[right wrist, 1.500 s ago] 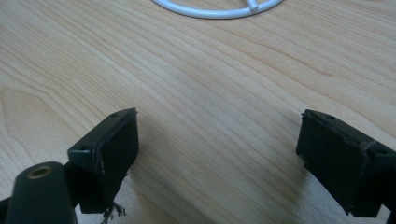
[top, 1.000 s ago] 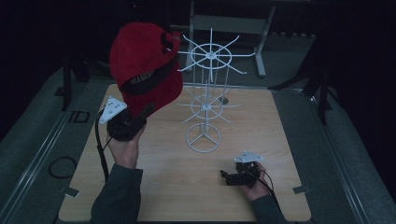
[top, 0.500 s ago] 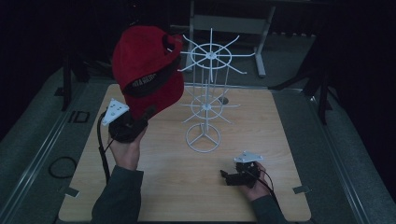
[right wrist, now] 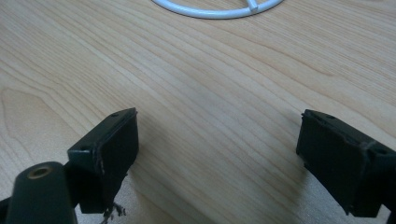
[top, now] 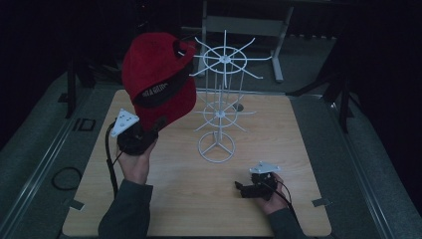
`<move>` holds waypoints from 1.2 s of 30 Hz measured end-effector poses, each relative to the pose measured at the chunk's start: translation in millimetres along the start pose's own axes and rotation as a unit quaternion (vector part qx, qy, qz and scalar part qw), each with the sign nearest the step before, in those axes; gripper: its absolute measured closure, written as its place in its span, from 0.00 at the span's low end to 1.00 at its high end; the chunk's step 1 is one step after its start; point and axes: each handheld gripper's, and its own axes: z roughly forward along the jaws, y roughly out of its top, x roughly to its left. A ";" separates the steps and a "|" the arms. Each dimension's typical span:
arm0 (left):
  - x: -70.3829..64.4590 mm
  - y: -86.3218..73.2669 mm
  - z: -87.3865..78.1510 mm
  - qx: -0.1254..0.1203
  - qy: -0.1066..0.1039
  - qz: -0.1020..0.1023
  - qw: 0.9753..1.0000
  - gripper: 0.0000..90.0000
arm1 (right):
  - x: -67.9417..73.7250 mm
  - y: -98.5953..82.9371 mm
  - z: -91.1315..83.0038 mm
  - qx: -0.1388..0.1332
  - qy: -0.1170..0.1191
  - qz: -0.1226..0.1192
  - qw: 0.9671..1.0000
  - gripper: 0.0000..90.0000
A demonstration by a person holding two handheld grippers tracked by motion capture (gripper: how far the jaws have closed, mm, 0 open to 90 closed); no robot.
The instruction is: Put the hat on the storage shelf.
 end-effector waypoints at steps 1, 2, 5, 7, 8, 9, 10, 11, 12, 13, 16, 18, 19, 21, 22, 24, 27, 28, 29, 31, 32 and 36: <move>0.3 -1.6 0.4 0.002 0.000 -0.001 1.000 0.94 | 0.0 0.0 0.0 0.000 0.000 0.000 1.000 0.14; 0.4 -2.7 0.7 0.003 -0.001 -0.002 1.000 0.94 | 0.0 0.0 0.0 0.000 0.000 0.000 1.000 0.14; 1.4 -8.7 1.3 0.006 -0.006 -0.011 1.000 0.94 | 0.0 0.0 0.0 0.000 0.000 0.000 1.000 0.14; 1.3 -12.5 2.1 0.010 -0.007 -0.012 1.000 0.94 | 0.0 0.0 0.0 0.000 0.000 0.000 1.000 0.14; 1.2 -14.1 2.6 0.012 -0.007 -0.012 1.000 0.94 | 0.0 0.0 0.0 0.000 0.000 0.000 1.000 0.14; 0.9 -16.8 3.3 0.016 -0.007 -0.011 1.000 0.94 | 0.0 0.0 0.0 0.000 0.000 0.000 1.000 0.14; 0.9 -18.3 3.8 0.018 -0.008 -0.010 1.000 0.94 | 0.0 0.0 0.0 0.000 0.000 0.000 1.000 0.14; 0.5 -20.8 4.6 0.021 -0.008 -0.010 1.000 0.93 | 0.0 0.0 0.0 0.000 0.000 0.000 1.000 0.14; 0.0 -22.4 5.3 0.023 -0.008 -0.011 1.000 0.93 | 0.0 0.0 0.0 0.000 0.000 0.000 1.000 0.14; -0.5 -25.1 6.3 0.027 -0.009 -0.008 1.000 0.93 | 0.0 0.0 0.0 0.000 0.000 0.000 1.000 0.14; -1.5 -32.1 8.7 0.035 -0.010 -0.006 0.999 0.93 | -0.1 -0.1 0.0 0.000 0.000 -0.001 1.000 0.14; -1.6 -38.5 10.4 0.042 -0.010 -0.007 0.999 0.93 | -0.1 -0.1 0.0 0.000 0.000 -0.001 1.000 0.14; -1.2 -41.3 11.1 0.045 -0.012 -0.009 0.999 0.93 | -0.1 -0.1 0.1 -0.001 0.000 -0.001 1.000 0.14; -0.7 -46.7 12.2 0.051 -0.016 -0.014 0.998 0.93 | -0.1 -0.1 0.1 -0.001 0.000 -0.001 1.000 0.14; -0.9 -49.1 12.8 0.053 -0.016 -0.014 0.998 0.93 | 0.0 -0.1 0.2 -0.001 0.000 0.000 1.000 0.14; -1.2 -53.4 13.7 0.059 -0.018 -0.016 0.998 0.93 | 0.2 -0.1 0.2 -0.001 0.000 0.001 1.000 0.14; -1.2 -59.4 14.5 0.065 -0.017 -0.016 0.998 0.92 | -0.1 -0.1 0.2 -0.001 0.000 -0.001 1.000 0.14; -0.9 -61.5 14.8 0.067 -0.017 -0.015 0.997 0.92 | -0.1 -0.1 0.2 -0.001 -0.001 -0.001 1.000 0.14; -0.5 -64.2 15.3 0.071 -0.016 -0.013 0.997 0.92 | -0.1 -0.1 0.2 -0.001 -0.001 -0.001 1.000 0.14; 0.8 -68.1 15.8 0.075 -0.017 -0.011 0.997 0.91 | 0.0 -0.1 0.2 -0.001 0.000 -0.001 1.000 0.14; 1.3 -69.7 15.5 0.076 -0.018 -0.011 0.997 0.90 | 0.0 -0.1 0.2 -0.001 0.000 -0.001 1.000 0.14; 2.4 -72.0 13.5 0.074 -0.027 -0.007 0.997 0.77 | 0.1 -0.1 0.0 0.000 0.000 0.000 1.000 0.14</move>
